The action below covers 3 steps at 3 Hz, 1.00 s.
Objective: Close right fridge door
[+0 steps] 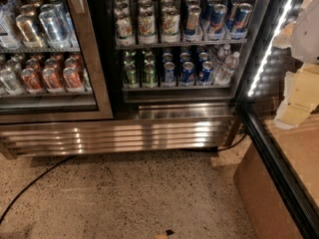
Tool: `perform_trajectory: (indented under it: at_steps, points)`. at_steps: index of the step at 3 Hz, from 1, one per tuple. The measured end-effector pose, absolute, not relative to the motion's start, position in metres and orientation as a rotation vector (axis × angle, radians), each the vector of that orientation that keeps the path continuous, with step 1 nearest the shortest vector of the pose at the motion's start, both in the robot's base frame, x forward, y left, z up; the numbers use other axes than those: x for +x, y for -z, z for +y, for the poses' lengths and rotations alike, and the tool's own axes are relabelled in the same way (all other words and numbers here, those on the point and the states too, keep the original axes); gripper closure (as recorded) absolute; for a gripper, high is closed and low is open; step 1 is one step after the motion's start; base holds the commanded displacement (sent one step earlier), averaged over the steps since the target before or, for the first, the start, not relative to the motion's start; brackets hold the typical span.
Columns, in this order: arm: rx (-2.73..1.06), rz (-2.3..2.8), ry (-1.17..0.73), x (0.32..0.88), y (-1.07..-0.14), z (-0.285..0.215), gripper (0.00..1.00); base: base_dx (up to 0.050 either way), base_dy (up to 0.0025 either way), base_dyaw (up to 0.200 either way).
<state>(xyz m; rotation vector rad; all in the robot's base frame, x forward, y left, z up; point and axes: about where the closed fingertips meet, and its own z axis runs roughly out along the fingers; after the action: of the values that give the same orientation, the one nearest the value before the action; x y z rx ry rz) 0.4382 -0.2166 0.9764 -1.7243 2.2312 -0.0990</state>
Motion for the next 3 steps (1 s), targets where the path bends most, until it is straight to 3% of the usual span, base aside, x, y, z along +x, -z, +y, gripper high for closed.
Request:
perform_trajectory:
  at_steps: [3]
  points:
    - [-1.724,2.231,0.099,0.4383,-0.9764,-0.2165,0.00,-0.050,-0.00002,0.000]
